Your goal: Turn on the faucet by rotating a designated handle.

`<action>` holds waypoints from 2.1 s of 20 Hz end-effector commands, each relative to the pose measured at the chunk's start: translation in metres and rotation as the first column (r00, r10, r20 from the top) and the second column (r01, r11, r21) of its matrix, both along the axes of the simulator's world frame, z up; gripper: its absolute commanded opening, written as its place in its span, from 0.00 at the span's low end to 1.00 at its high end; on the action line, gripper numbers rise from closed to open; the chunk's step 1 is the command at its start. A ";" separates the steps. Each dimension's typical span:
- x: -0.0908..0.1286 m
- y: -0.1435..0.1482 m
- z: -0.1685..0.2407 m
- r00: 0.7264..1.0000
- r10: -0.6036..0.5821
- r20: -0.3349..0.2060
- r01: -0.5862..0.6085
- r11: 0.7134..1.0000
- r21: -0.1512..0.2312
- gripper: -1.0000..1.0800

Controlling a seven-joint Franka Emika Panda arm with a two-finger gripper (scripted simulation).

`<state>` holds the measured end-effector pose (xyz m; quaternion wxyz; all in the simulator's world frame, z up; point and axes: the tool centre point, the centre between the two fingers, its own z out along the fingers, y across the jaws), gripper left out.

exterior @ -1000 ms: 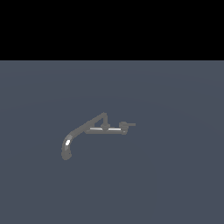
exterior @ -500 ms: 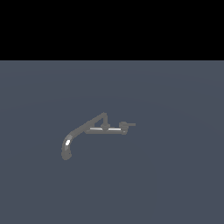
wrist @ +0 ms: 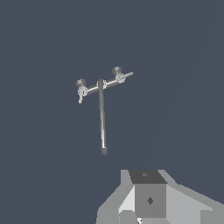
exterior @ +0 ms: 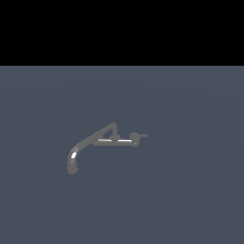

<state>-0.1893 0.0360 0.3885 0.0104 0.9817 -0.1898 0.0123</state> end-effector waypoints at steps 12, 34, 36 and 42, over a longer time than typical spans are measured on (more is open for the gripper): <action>0.064 -0.001 -0.091 0.939 -0.344 -0.003 0.344 0.939 0.013 0.00; 0.155 -0.047 -0.231 0.627 -0.779 -0.012 0.779 0.626 0.023 0.00; 0.163 -0.054 -0.245 0.583 -0.812 -0.013 0.812 0.583 0.023 0.00; 0.181 -0.077 -0.283 0.456 -0.890 -0.014 0.890 0.456 0.023 0.00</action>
